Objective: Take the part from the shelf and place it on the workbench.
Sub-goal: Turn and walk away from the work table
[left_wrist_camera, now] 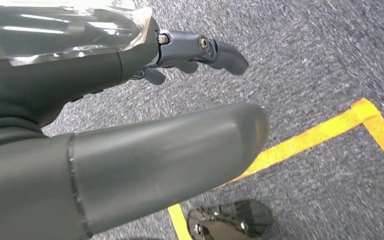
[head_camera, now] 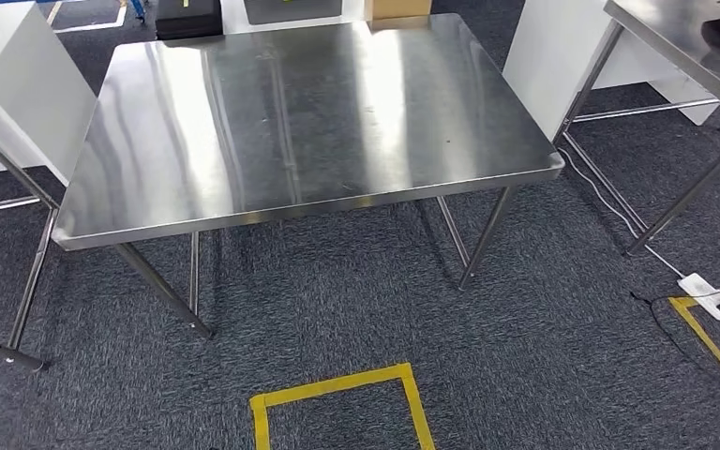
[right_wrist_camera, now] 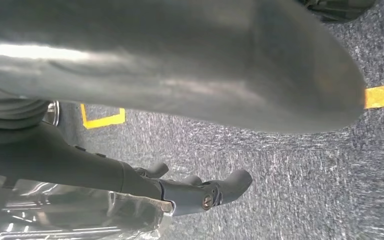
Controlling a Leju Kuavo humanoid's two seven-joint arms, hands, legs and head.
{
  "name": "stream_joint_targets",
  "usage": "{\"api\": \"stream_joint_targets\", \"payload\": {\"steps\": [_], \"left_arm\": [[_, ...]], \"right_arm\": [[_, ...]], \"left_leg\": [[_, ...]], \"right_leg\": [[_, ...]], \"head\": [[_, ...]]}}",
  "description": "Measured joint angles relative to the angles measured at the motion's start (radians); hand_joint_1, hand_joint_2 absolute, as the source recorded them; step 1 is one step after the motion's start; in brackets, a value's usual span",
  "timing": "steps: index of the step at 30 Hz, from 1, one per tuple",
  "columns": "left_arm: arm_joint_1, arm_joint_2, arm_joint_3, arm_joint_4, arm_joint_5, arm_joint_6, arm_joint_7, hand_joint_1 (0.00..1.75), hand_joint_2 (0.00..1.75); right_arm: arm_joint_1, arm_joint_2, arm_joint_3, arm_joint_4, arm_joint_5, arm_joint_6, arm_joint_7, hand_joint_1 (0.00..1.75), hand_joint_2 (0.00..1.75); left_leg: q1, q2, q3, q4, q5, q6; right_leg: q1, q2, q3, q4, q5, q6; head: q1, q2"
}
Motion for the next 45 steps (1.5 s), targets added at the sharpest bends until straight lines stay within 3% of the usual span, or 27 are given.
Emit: {"api": "stream_joint_targets", "payload": {"steps": [2,4,5,7,9,10,12,14,15,17,19,21,23,24,25,27,29,30,33,45], "left_arm": [[0.0,0.0,0.0,0.0,0.0,0.0,-0.001,0.0,0.0],[0.001,-0.001,0.0,0.0,0.0,0.0,-0.002,0.0,0.0],[-0.001,-0.002,0.0,0.0,0.0,0.0,-0.002,0.0,0.0],[-0.003,-0.003,0.0,0.0,0.0,0.0,-0.002,0.0,0.0],[-0.003,-0.003,0.0,0.0,0.0,0.0,-0.002,0.0,0.0],[-0.002,-0.003,0.0,0.0,0.0,-0.001,-0.002,0.0,0.0],[-0.002,-0.004,0.0,0.0,-0.001,-0.002,-0.002,0.0,0.0],[-0.003,-0.004,0.0,0.0,-0.001,-0.002,-0.002,0.0,0.0],[-0.002,-0.004,0.0,0.0,-0.002,-0.003,-0.002,0.0,0.0],[0.0,-0.004,0.0,0.0,-0.002,-0.003,-0.002,0.0,0.0],[0.001,-0.003,0.0,0.0,-0.002,-0.003,-0.002,0.0,0.0],[-0.001,-0.002,0.0,0.0,-0.002,-0.003,-0.001,0.0,0.0],[0.0,-0.002,0.0,0.0,-0.002,-0.003,-0.001,0.0,0.0],[0.001,-0.002,0.0,0.0,-0.001,-0.003,-0.001,0.0,0.0],[0.002,-0.002,0.0,0.0,-0.001,-0.002,-0.001,0.0,0.0],[0.002,-0.002,0.0,0.0,0.0,-0.002,-0.001,0.0,0.0],[-0.001,-0.003,0.0,0.0,0.0,-0.002,-0.002,0.0,0.0],[-0.003,-0.002,0.0,0.0,0.0,-0.002,-0.002,0.0,0.0],[-0.004,-0.002,0.0,0.0,0.0,-0.002,-0.002,0.0,0.0],[-0.003,-0.003,0.0,0.0,0.0,-0.001,-0.002,0.0,0.0]], "right_arm": [[-0.001,0.0,0.001,0.0,0.0,0.001,0.0,0.0,0.0],[-0.003,-0.002,0.001,0.0,0.0,0.002,-0.001,0.0,0.0],[-0.003,-0.002,0.001,0.0,0.0,0.003,-0.002,0.0,0.0],[-0.001,-0.002,0.001,0.0,0.0,0.005,-0.002,0.0,0.0],[0.001,-0.002,0.001,0.0,0.0,0.005,-0.002,0.0,0.0],[0.002,-0.003,0.001,0.0,-0.001,0.005,-0.002,0.0,0.0],[0.002,-0.005,0.001,0.0,-0.002,0.005,-0.002,0.0,0.0],[0.001,-0.007,0.001,0.0,-0.002,0.005,-0.002,0.0,0.0],[0.0,-0.008,0.001,0.0,-0.002,0.005,-0.002,0.0,0.0],[-0.001,-0.007,0.001,0.0,-0.002,0.004,-0.001,0.0,0.0],[-0.002,-0.005,0.002,0.0,0.0,0.004,0.002,0.0,0.0],[-0.001,-0.004,0.002,0.0,0.0,0.004,0.006,0.0,0.0],[0.0,-0.005,0.002,0.0,0.001,0.004,0.007,0.0,0.0],[0.001,-0.006,0.002,0.0,0.001,0.005,0.008,0.0,0.0],[0.0,-0.006,0.002,0.0,0.002,0.005,0.008,0.0,0.0],[0.0,-0.005,0.003,0.0,0.004,0.007,0.008,0.0,0.0],[-0.002,-0.006,0.006,0.0,0.006,0.004,0.008,0.0,0.0],[-0.002,-0.006,0.007,0.0,0.007,0.001,0.007,0.0,0.0],[-0.003,-0.005,0.008,0.0,0.004,-0.007,0.005,0.0,0.0],[-0.003,-0.006,0.008,0.0,-0.001,-0.008,0.002,0.0,0.0]], "left_leg": [[-0.009,-0.014,-0.001,-0.006,0.002,0.016],[-0.01,-0.027,0.003,-0.017,0.012,0.035],[-0.008,-0.034,0.004,-0.023,0.017,0.043],[-0.008,-0.047,0.002,-0.025,0.02,0.053],[-0.011,-0.063,0.0,-0.024,0.021,0.054],[-0.012,-0.072,0.001,-0.024,0.021,0.055],[-0.014,-0.088,0.003,-0.023,0.021,0.054],[-0.019,-0.101,0.002,-0.018,0.018,0.048],[-0.02,-0.106,0.0,-0.016,0.016,0.043],[-0.021,-0.113,-0.003,-0.013,0.016,0.031],[-0.021,-0.097,-0.009,0.001,0.005,0.02],[-0.017,-0.068,-0.04,0.072,-0.041,0.011],[-0.008,-0.057,-0.094,0.184,-0.093,0.0],[-0.004,-0.055,-0.111,0.217,-0.099,-0.005],[0.0,-0.052,-0.112,0.216,-0.087,-0.009],[0.007,-0.04,-0.06,0.113,-0.03,-0.013],[0.004,-0.03,-0.011,0.017,0.003,-0.009],[0.0,-0.029,-0.003,-0.001,0.003,-0.003],[-0.011,-0.035,0.0,-0.012,0.01,0.015],[-0.025,-0.039,0.002,-0.021,0.015,0.029]], "right_leg": [[0.004,-0.012,0.003,-0.005,0.001,0.016],[0.004,0.0,-0.005,0.019,-0.017,0.023],[0.004,0.014,-0.024,0.061,-0.04,0.02],[0.002,0.044,-0.089,0.195,-0.1,0.01],[0.003,0.052,-0.138,0.288,-0.125,0.014],[0.005,0.054,-0.138,0.282,-0.114,0.021],[0.005,0.063,-0.083,0.162,-0.057,0.034],[0.008,0.082,-0.027,0.033,-0.008,0.031],[0.012,0.088,-0.017,0.005,0.001,0.025],[0.014,0.085,-0.013,-0.001,0.007,0.008],[0.004,0.076,-0.007,-0.003,0.011,-0.006],[-0.002,0.065,-0.004,-0.005,0.012,-0.018],[0.003,0.052,-0.004,-0.004,0.009,-0.025],[0.004,0.046,-0.004,-0.003,0.008,-0.026],[0.005,0.042,-0.004,-0.001,0.007,-0.026],[0.004,0.035,-0.003,0.003,0.004,-0.024],[0.005,0.03,0.0,0.002,0.001,-0.016],[0.007,0.028,0.001,0.001,0.001,-0.01],[0.011,0.025,0.0,-0.008,0.001,0.0],[0.008,0.023,0.004,-0.027,0.01,0.007]], "head": [[0.002,0.0],[0.003,0.0],[0.006,0.0],[0.009,0.0],[0.01,0.0],[0.011,0.0],[0.011,0.0],[0.012,0.0],[0.011,0.0],[0.009,0.0],[0.007,0.0],[0.002,0.0],[-0.001,0.0],[0.0,0.0],[-0.001,0.0],[-0.001,0.0],[-0.001,0.0],[0.0,0.0],[0.0,0.0],[0.003,0.0]]}}
